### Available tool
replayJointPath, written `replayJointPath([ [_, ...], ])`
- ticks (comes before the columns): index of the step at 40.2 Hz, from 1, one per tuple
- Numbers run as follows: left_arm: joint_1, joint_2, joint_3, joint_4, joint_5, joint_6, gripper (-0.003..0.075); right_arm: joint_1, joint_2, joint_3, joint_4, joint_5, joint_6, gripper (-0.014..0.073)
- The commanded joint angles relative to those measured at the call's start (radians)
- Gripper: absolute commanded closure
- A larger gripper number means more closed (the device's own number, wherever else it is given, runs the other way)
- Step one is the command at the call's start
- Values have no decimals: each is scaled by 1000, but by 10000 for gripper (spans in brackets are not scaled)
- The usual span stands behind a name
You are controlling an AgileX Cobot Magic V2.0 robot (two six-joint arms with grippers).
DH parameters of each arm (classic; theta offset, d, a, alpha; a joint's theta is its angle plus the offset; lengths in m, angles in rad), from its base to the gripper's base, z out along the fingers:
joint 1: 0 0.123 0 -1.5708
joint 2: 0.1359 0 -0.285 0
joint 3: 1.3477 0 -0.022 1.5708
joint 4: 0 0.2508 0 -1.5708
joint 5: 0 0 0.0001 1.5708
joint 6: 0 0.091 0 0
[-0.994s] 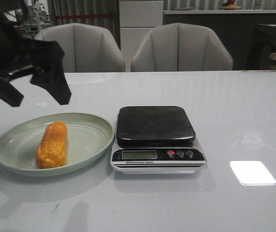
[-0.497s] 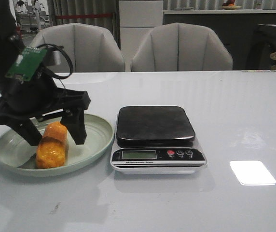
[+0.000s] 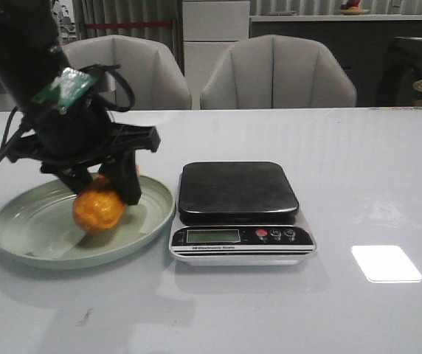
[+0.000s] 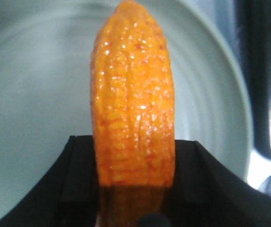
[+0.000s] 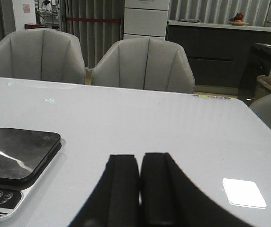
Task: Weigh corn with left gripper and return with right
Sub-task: 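Lift the corn cob with the left gripper and lower it onto the scale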
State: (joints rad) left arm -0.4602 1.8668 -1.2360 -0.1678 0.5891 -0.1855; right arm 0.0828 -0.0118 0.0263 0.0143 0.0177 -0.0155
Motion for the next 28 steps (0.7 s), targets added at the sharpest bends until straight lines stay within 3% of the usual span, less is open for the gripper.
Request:
replayJointPath([
  [1,-28,-62,-89,-13,-21,-14,599,-3,-19,4,-14,-79,-2,428],
  [28,-179,6,-297,-137,-87,-14,599,-3,-19,4,-14,-79,-2,428],
])
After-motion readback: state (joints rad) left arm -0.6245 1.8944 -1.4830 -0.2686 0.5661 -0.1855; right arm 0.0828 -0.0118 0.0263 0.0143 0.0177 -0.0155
